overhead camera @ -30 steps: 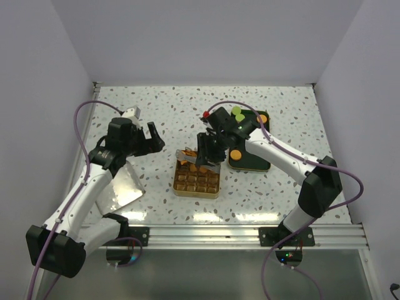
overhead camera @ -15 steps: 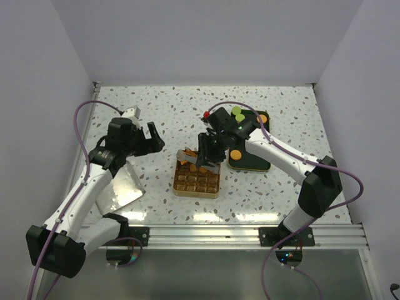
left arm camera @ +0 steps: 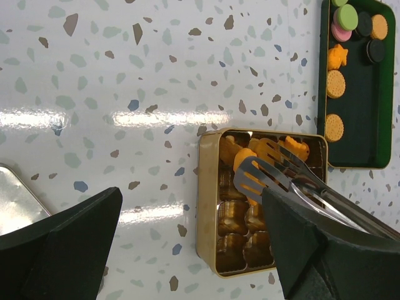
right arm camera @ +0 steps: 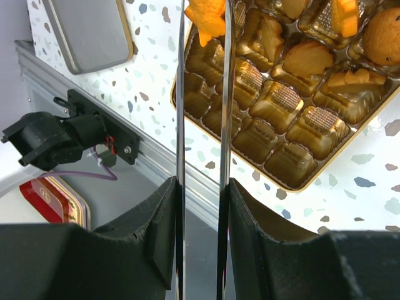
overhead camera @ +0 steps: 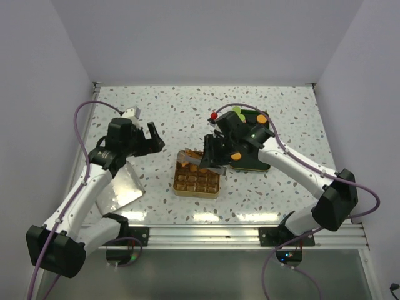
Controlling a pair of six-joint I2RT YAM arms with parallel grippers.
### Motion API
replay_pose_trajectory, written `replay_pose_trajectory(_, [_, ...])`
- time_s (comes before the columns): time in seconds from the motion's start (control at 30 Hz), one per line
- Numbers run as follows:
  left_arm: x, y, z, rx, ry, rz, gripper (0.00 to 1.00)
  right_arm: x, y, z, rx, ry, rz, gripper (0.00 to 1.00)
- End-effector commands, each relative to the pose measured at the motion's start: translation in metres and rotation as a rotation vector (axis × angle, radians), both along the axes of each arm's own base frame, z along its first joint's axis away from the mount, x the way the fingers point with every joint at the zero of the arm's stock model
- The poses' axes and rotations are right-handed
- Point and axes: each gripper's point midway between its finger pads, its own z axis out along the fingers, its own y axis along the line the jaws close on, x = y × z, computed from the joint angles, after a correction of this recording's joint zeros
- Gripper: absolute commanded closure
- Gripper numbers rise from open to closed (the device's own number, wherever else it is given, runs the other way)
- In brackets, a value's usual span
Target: Pack the cookies
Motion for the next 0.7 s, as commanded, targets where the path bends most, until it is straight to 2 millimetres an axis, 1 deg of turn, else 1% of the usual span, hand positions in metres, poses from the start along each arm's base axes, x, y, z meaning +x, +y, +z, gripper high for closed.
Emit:
replay_pose_trajectory(0.0, [0.000,-0.003,0.007,-0.005,-0.039,-0.023,0.00,-0.006,0.009,0.014,0.094,-0.029,0.024,0.73])
replay_pose_trajectory(0.07, [0.000,-0.004,0.006,-0.009,-0.040,-0.024,0.00,-0.009,0.009,0.009,0.106,-0.017,0.025,0.73])
replay_pose_trajectory(0.13, [-0.002,-0.004,0.006,-0.011,-0.038,-0.026,0.00,-0.008,0.012,0.006,0.121,-0.018,0.022,0.74])
replay_pose_trajectory(0.3, [-0.003,-0.004,0.007,-0.013,-0.042,-0.027,0.00,-0.005,0.019,0.009,0.161,-0.042,0.026,0.74])
replay_pose_trajectory(0.37, [-0.004,-0.003,0.007,-0.010,-0.039,-0.027,0.00,-0.005,0.020,0.008,0.162,-0.047,0.029,0.75])
replay_pose_trajectory(0.6, [-0.008,-0.002,0.007,-0.008,-0.039,-0.026,0.00,0.004,0.025,0.010,0.180,-0.075,0.014,0.76])
replay_pose_trajectory(0.67, [-0.009,-0.001,0.005,-0.003,-0.032,-0.025,0.00,0.004,0.024,0.007,0.171,-0.073,0.012,0.77])
